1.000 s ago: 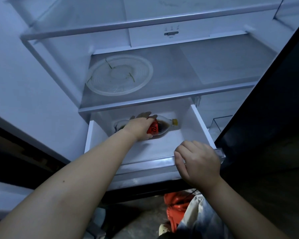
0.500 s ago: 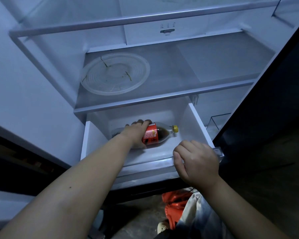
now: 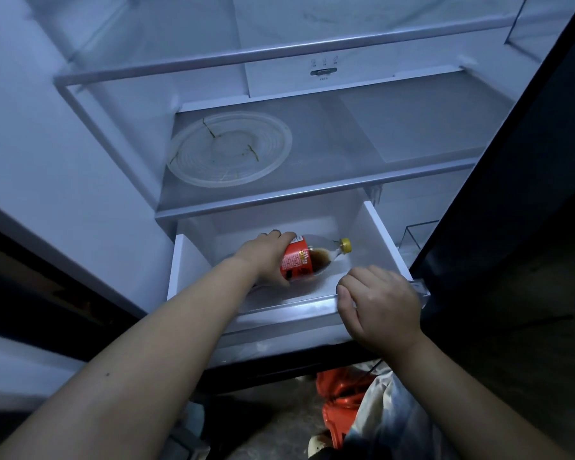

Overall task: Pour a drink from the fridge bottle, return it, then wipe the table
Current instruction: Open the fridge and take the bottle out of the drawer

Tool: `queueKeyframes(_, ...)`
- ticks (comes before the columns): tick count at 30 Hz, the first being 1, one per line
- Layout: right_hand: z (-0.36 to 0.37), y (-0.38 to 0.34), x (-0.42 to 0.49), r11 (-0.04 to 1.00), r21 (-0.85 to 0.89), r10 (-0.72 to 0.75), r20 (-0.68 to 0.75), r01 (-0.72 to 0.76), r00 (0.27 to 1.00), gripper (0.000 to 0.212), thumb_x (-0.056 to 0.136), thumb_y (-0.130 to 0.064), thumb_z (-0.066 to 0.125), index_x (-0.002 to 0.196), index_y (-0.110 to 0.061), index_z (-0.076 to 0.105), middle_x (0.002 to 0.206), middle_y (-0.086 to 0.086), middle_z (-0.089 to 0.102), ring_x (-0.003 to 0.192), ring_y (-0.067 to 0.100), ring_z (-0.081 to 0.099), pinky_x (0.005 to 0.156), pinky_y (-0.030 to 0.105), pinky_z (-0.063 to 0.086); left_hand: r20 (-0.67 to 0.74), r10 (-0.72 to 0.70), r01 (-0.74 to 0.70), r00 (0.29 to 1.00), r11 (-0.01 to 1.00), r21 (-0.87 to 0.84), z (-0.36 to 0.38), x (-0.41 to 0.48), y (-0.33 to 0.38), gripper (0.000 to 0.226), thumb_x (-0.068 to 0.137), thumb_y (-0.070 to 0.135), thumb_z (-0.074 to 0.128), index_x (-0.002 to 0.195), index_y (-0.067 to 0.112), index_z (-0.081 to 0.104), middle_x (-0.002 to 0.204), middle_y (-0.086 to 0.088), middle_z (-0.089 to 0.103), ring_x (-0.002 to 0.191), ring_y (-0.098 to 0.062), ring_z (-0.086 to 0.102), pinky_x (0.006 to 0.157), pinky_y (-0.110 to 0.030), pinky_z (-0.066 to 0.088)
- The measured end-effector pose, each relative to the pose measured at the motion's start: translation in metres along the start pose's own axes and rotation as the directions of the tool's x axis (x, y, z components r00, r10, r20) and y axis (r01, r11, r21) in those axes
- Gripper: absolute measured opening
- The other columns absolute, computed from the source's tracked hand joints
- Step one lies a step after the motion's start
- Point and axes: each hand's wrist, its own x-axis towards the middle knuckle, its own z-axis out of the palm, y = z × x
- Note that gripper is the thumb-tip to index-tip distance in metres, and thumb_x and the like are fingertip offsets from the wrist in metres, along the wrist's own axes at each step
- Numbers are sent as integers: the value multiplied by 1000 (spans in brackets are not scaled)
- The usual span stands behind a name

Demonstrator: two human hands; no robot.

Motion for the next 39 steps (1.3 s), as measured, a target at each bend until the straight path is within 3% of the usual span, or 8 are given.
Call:
queueKeyframes(9,-1,0,0,1000,-17,-4,-12,4,1000,32,90,-26,40,63,-17,55,63,0,52,59,24,50,56,34,30,-287,-84,-14,954,946,-325,-34,-51,21,96,58,34,82,141,25,35,128,-4,50,116,-23,50,90,-28,41)
queueKeyframes(12,-3,-2,0,999,-32,2,-8,-2,1000,34,91,-26,38,63,-16,55,62,0,52,59,24,50,56,35,31,-421,-137,-68,897,897,-438,-43,-73,32,94,59,30,83,140,23,35,127,-4,50,116,-20,48,92,-25,39)
queueKeyframes(16,-5,-3,-2,1000,-24,-6,-21,6,1000,36,91,-24,37,62,-15,55,61,1,52,57,25,49,56,34,26,-545,-207,-111,813,863,-493,-50,-105,42,97,55,39,78,140,32,33,126,4,49,117,-17,49,93,-36,46)
queueKeyframes(21,-9,-6,0,999,-40,-2,-19,1,1000,35,90,-22,38,59,-14,53,58,2,49,54,24,47,57,33,24,-671,-276,-226,688,797,-560,-57,-144,60,99,61,28,84,144,28,31,135,7,43,121,-9,44,96,-24,40)
queueKeyframes(26,-15,-9,-1,998,-59,-3,37,5,999,38,92,-26,34,58,-15,49,57,0,47,55,23,47,54,34,32,-733,-390,-352,557,689,-634,-58,-176,80,100,57,39,84,142,34,30,132,10,45,117,-15,53,92,-41,51)
queueKeyframes(32,-31,-20,1,988,-137,97,246,-65,964,43,94,-31,30,62,-15,52,63,4,53,62,29,55,58,38,39,-696,-412,-460,589,537,-707,-50,-209,89,98,56,40,87,138,37,34,126,-3,55,110,-22,60,88,-45,53)
queueKeyframes(36,-41,-31,7,963,-129,268,420,-235,867,33,98,-28,35,91,-10,62,97,13,64,95,33,59,80,40,44,-615,-387,-407,687,496,-767,-29,-231,93,94,53,40,87,133,41,39,124,-1,57,109,-16,61,92,-43,52)
queueKeyframes(39,-60,-43,8,899,72,358,452,-433,817,30,96,-28,45,117,-14,59,121,8,59,111,28,56,92,37,44,-554,-390,-375,735,447,-812,-15,-251,96,84,55,35,88,126,37,44,118,2,61,104,-8,63,90,-32,52)
